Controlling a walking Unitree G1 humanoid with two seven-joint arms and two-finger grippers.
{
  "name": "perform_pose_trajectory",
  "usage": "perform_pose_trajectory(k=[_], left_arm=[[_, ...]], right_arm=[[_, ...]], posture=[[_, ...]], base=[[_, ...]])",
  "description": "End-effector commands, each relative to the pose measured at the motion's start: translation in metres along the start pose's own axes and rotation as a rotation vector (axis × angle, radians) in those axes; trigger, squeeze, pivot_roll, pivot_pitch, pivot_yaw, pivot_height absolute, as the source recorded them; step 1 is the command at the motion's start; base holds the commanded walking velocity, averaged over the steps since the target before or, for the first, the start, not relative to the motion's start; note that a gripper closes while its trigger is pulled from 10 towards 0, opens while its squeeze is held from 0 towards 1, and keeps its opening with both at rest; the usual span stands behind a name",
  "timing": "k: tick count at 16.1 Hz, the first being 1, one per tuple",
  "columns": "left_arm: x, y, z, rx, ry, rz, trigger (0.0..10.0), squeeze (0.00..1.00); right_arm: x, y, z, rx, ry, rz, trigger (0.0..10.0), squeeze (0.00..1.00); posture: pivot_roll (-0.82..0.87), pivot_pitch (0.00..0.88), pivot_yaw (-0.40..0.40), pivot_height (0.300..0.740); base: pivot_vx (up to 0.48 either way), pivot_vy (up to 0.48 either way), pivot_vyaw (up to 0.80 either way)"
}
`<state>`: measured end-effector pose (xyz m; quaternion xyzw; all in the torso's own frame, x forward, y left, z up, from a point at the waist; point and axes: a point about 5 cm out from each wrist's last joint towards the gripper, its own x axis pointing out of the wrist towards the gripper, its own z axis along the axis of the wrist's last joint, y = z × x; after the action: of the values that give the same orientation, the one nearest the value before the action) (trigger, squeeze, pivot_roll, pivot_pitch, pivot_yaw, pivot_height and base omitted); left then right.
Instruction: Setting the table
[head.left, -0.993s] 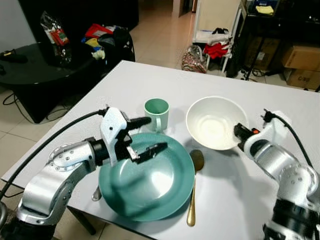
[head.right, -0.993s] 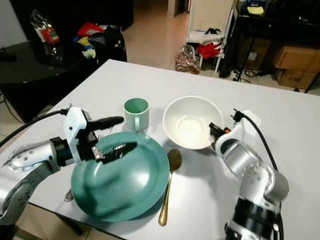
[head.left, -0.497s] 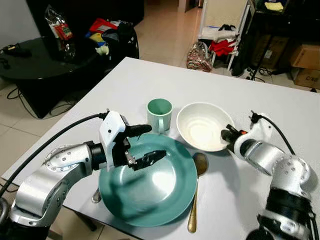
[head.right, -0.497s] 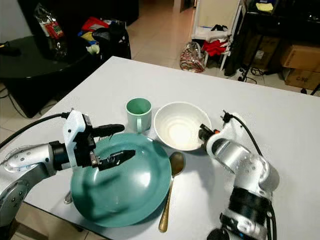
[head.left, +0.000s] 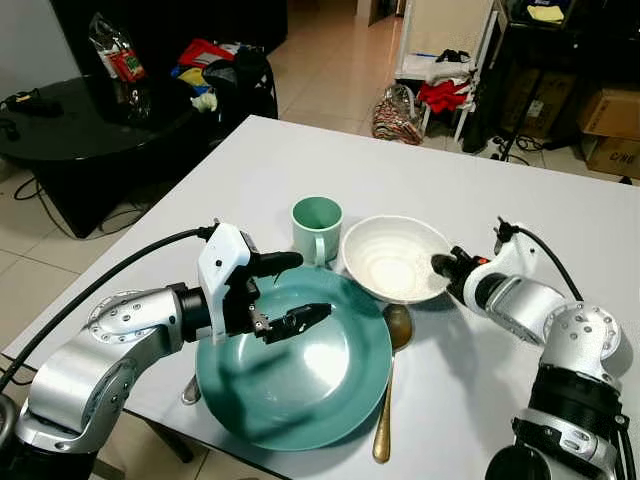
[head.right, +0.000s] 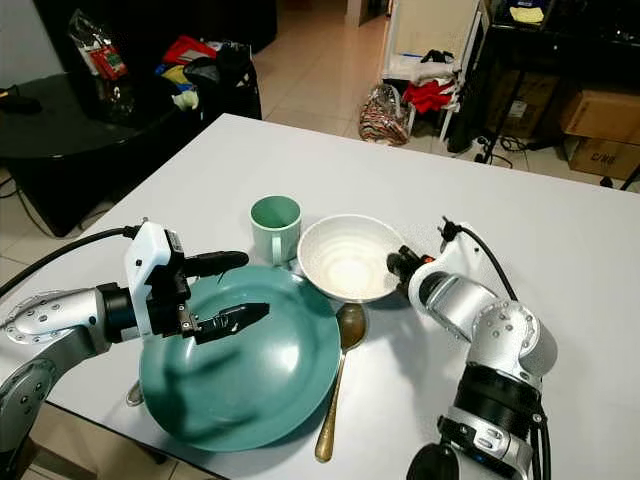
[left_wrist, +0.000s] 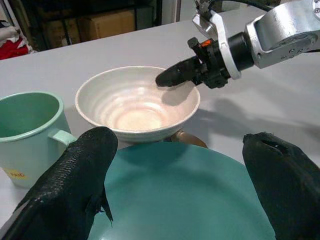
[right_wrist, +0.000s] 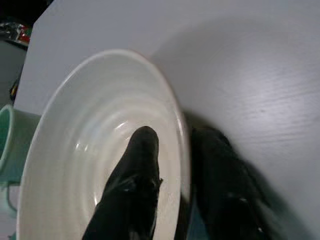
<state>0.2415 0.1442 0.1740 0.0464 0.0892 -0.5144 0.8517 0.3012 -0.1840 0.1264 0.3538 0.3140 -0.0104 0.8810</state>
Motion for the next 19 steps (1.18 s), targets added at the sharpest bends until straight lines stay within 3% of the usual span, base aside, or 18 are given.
perform_pose_trajectory(k=[1,4,5,6,8,12,13,14,16,17,19], left_arm=[[0.0,0.0,0.002,0.014,0.007,-0.007,10.0,0.0],[-0.006,0.002,0.003,0.002,-0.012,0.031,10.0,0.0],[-0.006,0.002,0.003,0.002,-0.012,0.031,10.0,0.0],[-0.01,0.003,0.002,-0.007,-0.006,0.053,10.0,0.0],[-0.015,0.002,0.002,-0.015,-0.011,0.072,10.0,0.0],[-0.019,0.008,0.008,-0.005,-0.07,0.173,10.0,0.0],[-0.021,0.012,0.011,0.003,-0.111,0.287,10.0,0.0],[-0.022,0.013,0.011,0.007,-0.123,0.324,10.0,0.0],[-0.024,0.013,0.01,0.016,-0.153,0.434,10.0,0.0],[-0.025,0.014,0.008,0.014,-0.153,0.484,10.0,0.0],[-0.024,0.017,0.007,0.041,-0.147,0.589,10.0,0.0]], right_arm=[[-0.003,0.005,0.003,-0.008,0.003,0.02,10.0,1.0],[-0.03,0.003,0.007,-0.039,-0.029,0.038,10.0,1.0],[-0.03,0.003,0.007,-0.039,-0.029,0.038,10.0,1.0],[-0.048,0.0,-0.002,-0.072,-0.023,0.051,10.0,1.0],[-0.064,-0.003,-0.012,-0.12,-0.016,0.04,10.0,1.0],[-0.092,0.019,-0.017,-0.219,-0.121,0.189,10.0,1.0],[-0.106,0.03,-0.014,-0.338,-0.23,0.235,10.0,1.0],[-0.111,0.034,-0.014,-0.386,-0.264,0.245,10.0,1.0],[-0.114,0.039,-0.014,-0.595,-0.404,0.134,10.0,1.0],[-0.113,0.044,-0.016,-0.649,-0.453,0.128,10.0,1.0],[-0.112,0.059,-0.023,-0.669,-0.523,0.19,10.0,1.0]], posture=[[0.03,0.0,-0.001,0.74],[0.03,0.0,-0.004,0.74],[0.03,0.0,-0.004,0.74],[0.02,0.0,0.011,0.74],[0.01,0.0,0.026,0.74],[0.0,0.0,0.05,0.74],[0.0,0.0,0.057,0.74],[0.0,0.0,0.057,0.74],[0.0,0.0,0.06,0.74],[0.0,0.0,0.057,0.74],[0.02,0.0,0.049,0.74]], base=[[0.0,0.0,0.0],[0.0,0.0,0.0],[0.0,0.0,0.0],[0.0,0.0,0.0],[0.0,0.0,0.0],[0.0,0.0,0.0],[0.0,0.0,0.0],[0.0,0.0,0.0],[0.0,0.0,0.0],[0.0,0.0,0.0],[0.0,0.0,0.66]])
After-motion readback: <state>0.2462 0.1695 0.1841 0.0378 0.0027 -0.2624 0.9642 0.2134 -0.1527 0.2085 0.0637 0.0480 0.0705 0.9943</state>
